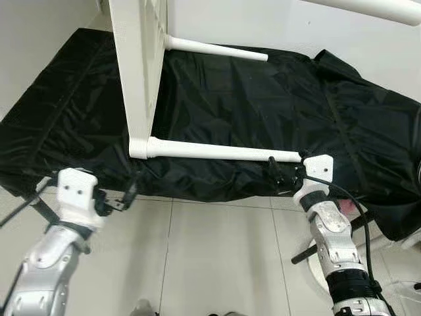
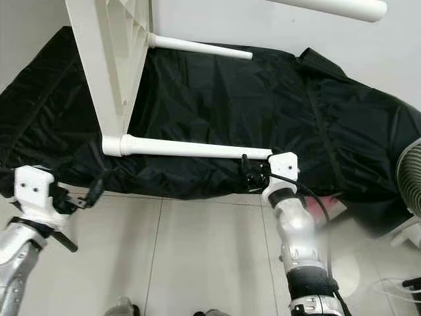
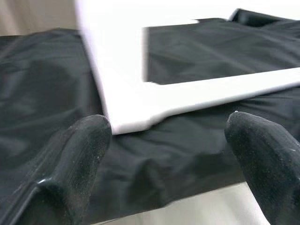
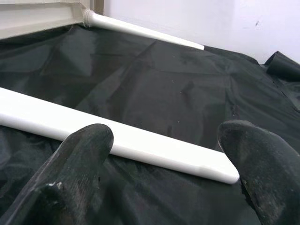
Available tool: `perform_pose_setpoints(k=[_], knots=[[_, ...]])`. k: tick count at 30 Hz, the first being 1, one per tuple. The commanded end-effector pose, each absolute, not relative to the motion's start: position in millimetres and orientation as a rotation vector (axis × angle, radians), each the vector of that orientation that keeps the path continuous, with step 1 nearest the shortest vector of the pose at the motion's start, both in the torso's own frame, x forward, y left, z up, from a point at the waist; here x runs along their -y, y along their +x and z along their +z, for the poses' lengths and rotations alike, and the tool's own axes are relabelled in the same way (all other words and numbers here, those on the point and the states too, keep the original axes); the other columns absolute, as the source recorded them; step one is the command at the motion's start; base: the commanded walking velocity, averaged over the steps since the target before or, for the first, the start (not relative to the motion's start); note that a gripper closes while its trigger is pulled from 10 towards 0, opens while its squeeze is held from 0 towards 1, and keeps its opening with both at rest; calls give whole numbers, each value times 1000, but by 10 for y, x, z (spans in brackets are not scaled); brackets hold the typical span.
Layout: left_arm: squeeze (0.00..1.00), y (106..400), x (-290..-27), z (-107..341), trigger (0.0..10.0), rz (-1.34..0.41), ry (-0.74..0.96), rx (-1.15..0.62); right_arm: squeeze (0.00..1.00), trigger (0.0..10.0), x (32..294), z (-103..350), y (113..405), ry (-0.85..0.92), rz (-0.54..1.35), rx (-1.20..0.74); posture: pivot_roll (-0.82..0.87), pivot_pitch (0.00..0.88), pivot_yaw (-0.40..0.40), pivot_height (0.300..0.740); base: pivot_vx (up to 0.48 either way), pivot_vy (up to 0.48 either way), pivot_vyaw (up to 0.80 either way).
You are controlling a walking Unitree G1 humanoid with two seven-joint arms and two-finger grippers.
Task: Building children table
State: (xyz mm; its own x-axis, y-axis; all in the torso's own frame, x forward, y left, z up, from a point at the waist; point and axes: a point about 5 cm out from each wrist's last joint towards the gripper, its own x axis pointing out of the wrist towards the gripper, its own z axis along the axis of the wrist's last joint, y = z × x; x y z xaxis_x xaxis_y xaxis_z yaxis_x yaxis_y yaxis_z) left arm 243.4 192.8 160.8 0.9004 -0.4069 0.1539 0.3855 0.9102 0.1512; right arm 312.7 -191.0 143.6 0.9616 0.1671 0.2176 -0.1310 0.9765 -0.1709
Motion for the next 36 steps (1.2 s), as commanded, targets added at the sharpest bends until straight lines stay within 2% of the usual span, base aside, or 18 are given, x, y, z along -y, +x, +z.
perform_pose_setpoints(k=[1, 3, 6, 7, 9, 12, 18, 25, 28, 36], knots=[[0, 2406, -1812, 1598, 10000, -458, 120, 180, 0, 10000, 1903, 1470, 3104, -147, 151, 259, 58, 111, -46, 740, 0, 0, 0], [0, 2406, -1812, 1598, 10000, -458, 120, 180, 0, 10000, 1903, 1470, 3104, -147, 151, 259, 58, 111, -46, 740, 0, 0, 0], [0, 2430, -1585, 1563, 10000, -466, 103, 165, 0, 10000, 1829, 1538, 3112, -113, 152, 297, 43, 109, -48, 740, 0, 0, 0], [0, 2430, -1585, 1563, 10000, -466, 103, 165, 0, 10000, 1829, 1538, 3112, -113, 152, 297, 43, 109, -48, 740, 0, 0, 0], [0, 2512, -1497, 1552, 10000, -353, 109, 181, 0, 10000, 1798, 1521, 3104, -105, 130, 297, 36, 108, -61, 740, 0, 0, 0], [0, 2552, -1444, 1577, 10000, -300, 82, 208, 0, 10000, 1788, 1504, 3094, -89, 111, 293, 34, 106, -69, 740, 0, 0, 0], [0, 2585, -1393, 1600, 10000, -260, 77, 248, 0, 10000, 1793, 1496, 3085, -69, 78, 292, 20, 104, -81, 740, 0, 0, 0], [0, 2622, -1342, 1560, 10000, -289, 27, 248, 0, 10000, 1840, 1555, 3059, -68, 31, 334, -8, 99, -88, 740, 0, 0, 0], [0, 2649, -1322, 1525, 10000, -276, 91, 245, 0, 10000, 1815, 1557, 3020, -55, 23, 345, -7, 100, -83, 740, 0, 0, 0], [0, 2753, -1336, 1543, 10000, -243, 90, 252, 0, 10000, 1658, 1428, 2942, -14, 16, 313, 11, 92, -67, 740, 0, -103, 0]])
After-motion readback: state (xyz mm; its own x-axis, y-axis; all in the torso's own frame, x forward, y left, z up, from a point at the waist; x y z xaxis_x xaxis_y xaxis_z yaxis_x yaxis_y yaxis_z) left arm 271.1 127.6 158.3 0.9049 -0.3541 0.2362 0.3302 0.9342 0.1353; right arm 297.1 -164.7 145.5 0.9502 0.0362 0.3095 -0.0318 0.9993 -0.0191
